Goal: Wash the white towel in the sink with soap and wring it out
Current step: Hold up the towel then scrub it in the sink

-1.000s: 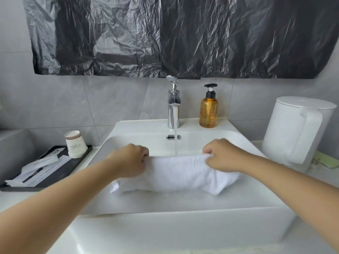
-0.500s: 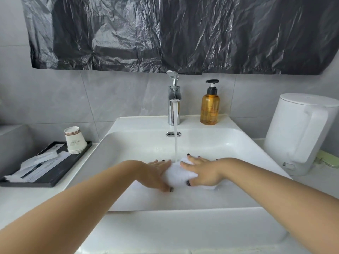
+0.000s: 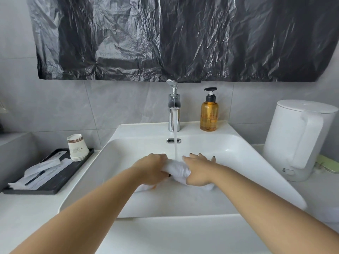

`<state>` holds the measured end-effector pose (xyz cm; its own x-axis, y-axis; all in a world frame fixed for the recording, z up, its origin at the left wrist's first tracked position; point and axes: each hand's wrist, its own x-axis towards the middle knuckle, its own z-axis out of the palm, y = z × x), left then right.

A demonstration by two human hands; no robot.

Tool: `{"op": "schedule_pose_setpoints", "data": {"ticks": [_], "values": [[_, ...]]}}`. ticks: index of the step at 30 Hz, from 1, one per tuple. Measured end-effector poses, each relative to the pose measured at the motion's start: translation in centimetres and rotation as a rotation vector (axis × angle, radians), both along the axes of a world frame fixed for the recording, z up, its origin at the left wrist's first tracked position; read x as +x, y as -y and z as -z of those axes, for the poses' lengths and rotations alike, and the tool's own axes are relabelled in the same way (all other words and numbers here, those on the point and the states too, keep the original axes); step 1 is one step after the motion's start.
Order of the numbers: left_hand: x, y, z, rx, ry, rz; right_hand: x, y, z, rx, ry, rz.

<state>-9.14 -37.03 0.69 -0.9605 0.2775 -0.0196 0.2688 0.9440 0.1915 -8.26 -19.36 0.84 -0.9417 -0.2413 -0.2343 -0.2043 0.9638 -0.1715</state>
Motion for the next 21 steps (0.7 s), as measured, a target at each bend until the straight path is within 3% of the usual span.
{"op": "schedule_pose_setpoints", "data": {"ticks": [3,6,8,12,14,16,21], "values": [[0.5,-0.5,-1.8,0.384,-0.031,-0.105,0.2,0.5,-0.5,-0.286,-0.143,-0.034],[1.0,-1.2,-2.7,0.658,-0.091,-0.173,0.0,0.1,-1.3,-0.503,-0.319,0.076],[1.4,-1.3,-2.7,0.79,0.026,-0.232,-0.2,-0.4,-1.5,-0.647,-0.35,0.173],[2.1,-1.1,-1.8,0.613,0.371,-0.249,-0.9,-0.8,-1.4,-0.931,-0.342,0.427],[2.6,-1.2,-1.6,0.634,0.442,-0.211,-1.2,-0.9,-1.9,-1.116,-0.288,0.547],[2.3,-1.2,-2.1,0.819,0.455,-0.187,-1.4,-1.0,-2.6,-1.259,-0.176,0.617],[0.8,-1.5,-2.8,1.042,0.346,-0.349,-1.4,-0.7,-4.1,-1.424,0.161,0.668]]}}
